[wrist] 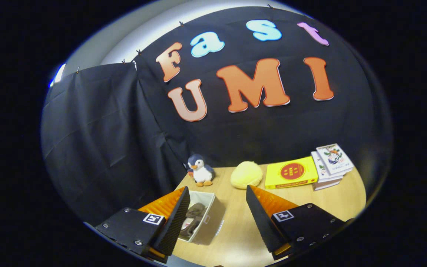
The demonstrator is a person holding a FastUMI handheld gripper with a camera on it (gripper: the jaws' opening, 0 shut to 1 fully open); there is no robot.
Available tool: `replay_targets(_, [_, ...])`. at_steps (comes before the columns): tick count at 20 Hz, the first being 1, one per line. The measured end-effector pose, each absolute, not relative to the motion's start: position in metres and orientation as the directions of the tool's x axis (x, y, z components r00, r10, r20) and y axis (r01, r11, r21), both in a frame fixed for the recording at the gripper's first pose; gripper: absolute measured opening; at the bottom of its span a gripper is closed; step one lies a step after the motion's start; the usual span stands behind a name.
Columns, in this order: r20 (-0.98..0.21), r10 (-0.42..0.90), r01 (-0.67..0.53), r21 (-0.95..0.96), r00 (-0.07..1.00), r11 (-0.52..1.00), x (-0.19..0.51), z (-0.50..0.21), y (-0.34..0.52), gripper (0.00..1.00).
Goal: Open the storage box then place both shoes into the box .Put the left shoe in first, then the right shoe, with the right side of both shoes facing outward in a uniform manner.
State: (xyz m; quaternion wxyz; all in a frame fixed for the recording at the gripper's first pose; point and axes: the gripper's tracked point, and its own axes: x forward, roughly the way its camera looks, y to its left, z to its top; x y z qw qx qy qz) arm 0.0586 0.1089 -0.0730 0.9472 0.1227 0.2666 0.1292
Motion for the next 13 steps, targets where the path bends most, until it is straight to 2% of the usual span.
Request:
replay_targets(6, [-0.325,0.21,-0.152,0.194,0.922,0.969,0.05,-0.009,0.033,0.94])
replay_targets(13, [-0.138,0.154,-0.124,0.202,0.978,0.971,0.024,0.071,-0.025,0.94])
